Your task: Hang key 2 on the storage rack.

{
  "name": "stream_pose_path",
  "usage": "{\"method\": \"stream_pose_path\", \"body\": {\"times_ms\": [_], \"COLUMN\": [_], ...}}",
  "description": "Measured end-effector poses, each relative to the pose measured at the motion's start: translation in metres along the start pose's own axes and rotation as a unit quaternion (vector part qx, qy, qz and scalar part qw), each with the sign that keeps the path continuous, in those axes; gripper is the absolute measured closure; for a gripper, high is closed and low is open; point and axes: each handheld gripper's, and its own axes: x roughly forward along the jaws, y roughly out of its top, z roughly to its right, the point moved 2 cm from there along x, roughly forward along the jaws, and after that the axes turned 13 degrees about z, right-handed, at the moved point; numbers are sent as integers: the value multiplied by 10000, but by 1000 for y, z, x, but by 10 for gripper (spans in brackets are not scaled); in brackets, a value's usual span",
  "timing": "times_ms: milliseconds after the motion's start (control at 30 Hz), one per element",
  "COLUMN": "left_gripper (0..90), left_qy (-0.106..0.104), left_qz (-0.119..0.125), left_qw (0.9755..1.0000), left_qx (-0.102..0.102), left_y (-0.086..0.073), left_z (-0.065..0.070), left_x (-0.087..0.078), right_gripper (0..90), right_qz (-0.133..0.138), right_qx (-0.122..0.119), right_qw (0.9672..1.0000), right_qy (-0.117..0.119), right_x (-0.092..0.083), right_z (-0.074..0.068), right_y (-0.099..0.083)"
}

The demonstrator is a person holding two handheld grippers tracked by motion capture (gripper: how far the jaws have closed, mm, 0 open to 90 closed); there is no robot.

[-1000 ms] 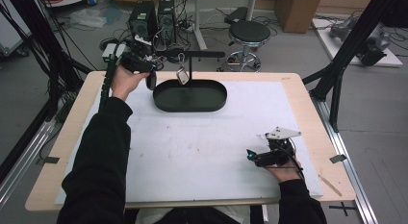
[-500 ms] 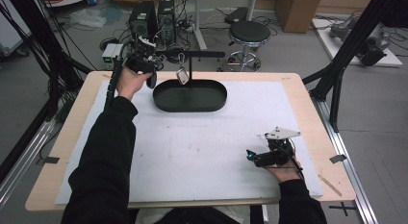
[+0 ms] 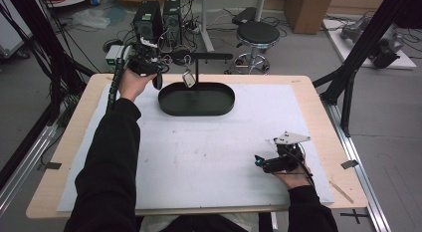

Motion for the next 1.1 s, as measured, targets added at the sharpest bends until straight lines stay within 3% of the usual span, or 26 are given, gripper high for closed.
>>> {"method": "stream_pose_path", "body": {"times_ms": [67, 100, 300, 367, 400, 500, 567, 767, 1100], "left_gripper": [670, 548, 144, 57, 29, 17, 17, 17, 17], "left_qy": [-102, -124, -383, -464, -611, -907, -861, -903, -1052], "left_qz": [79, 107, -79, -111, -124, -181, -263, -127, 29], "left_qw": [9999, 9998, 9989, 9982, 9972, 9943, 9946, 9947, 9929], "left_qx": [-99, -129, -271, -353, -415, -528, -515, -482, -547], "left_y": [2, 3, 6, 7, 6, 6, 5, 5, -14], "left_z": [0, 0, 5, 6, 7, 7, 7, 12, 11], "left_x": [-4, -5, -14, -15, -15, -17, -18, -25, -39], "right_gripper": [8, 8, 8, 8, 8, 8, 8, 8, 8], "right_qz": [-7, -4, -1, 20, 21, 6, 12, 22, 20], "right_qx": [10, 5, -16, -31, -37, -24, -29, -46, -50], "right_qw": [10000, 10000, 10000, 10000, 10000, 10000, 10000, 10000, 10000], "right_qy": [-6, 0, -38, -42, -50, -54, -51, -50, -44], "right_x": [0, 0, 0, -1, -1, -1, -1, -1, -2], "right_z": [0, 0, -1, -1, -1, -2, -2, -1, -2], "right_y": [0, 0, 1, 1, 1, 2, 2, 2, 2]}}
